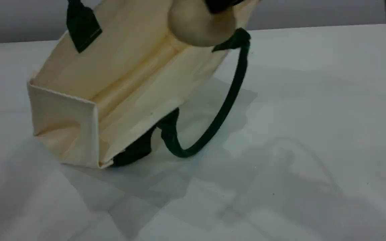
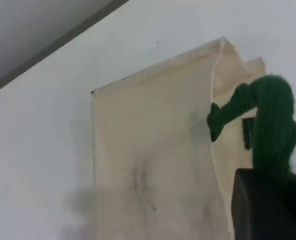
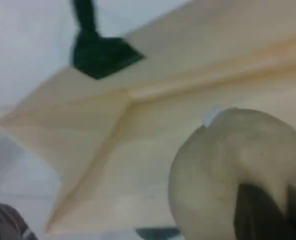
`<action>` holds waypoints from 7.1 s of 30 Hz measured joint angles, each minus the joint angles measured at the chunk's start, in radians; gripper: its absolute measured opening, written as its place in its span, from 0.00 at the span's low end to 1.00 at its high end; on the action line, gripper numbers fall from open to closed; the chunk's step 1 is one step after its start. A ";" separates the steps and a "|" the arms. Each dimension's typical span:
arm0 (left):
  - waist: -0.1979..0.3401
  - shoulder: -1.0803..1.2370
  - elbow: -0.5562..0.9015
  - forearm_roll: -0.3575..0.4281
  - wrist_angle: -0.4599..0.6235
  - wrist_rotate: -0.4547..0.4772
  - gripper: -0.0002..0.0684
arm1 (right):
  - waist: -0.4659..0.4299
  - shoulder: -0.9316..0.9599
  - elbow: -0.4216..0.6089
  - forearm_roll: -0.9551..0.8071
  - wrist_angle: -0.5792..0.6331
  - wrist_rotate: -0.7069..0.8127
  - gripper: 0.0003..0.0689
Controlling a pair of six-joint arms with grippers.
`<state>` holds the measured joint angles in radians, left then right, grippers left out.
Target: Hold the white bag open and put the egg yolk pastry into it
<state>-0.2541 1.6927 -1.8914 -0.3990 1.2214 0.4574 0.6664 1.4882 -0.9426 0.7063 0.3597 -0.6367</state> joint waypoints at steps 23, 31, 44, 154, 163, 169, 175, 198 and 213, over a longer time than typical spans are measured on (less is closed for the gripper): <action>0.000 0.000 0.000 0.002 0.000 0.001 0.14 | 0.083 0.310 -0.154 0.007 -0.195 -0.004 0.04; 0.000 0.000 0.000 0.002 0.000 0.001 0.14 | 0.116 0.446 -0.272 0.061 -0.199 -0.002 0.06; 0.000 0.000 0.000 0.004 0.000 0.001 0.14 | 0.113 0.426 -0.286 0.077 -0.170 -0.041 0.83; 0.000 -1.596 1.303 0.169 -0.002 -0.283 0.75 | -0.306 -1.319 0.404 -0.578 0.789 0.495 0.77; 0.000 -1.596 1.342 0.249 -0.026 -0.279 0.75 | -0.306 -1.320 0.437 -0.551 0.710 0.497 0.77; 0.000 -1.596 1.342 0.281 -0.088 -0.282 0.75 | -0.306 -1.320 0.436 -0.553 0.708 0.497 0.77; 0.000 -1.596 1.373 0.298 -0.117 -0.287 0.75 | -0.306 -1.320 0.436 -0.553 0.709 0.497 0.77; 0.250 -1.596 1.372 0.288 -0.115 -0.346 0.75 | -0.649 -1.429 0.436 -0.552 0.712 0.497 0.77; 0.263 -1.694 1.372 0.291 -0.114 -0.346 0.75 | -0.711 -1.488 0.435 -0.550 0.712 0.497 0.77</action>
<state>0.0087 -0.0011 -0.5198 -0.1082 1.1070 0.1109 -0.0441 0.0000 -0.5078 0.1564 1.0712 -0.1397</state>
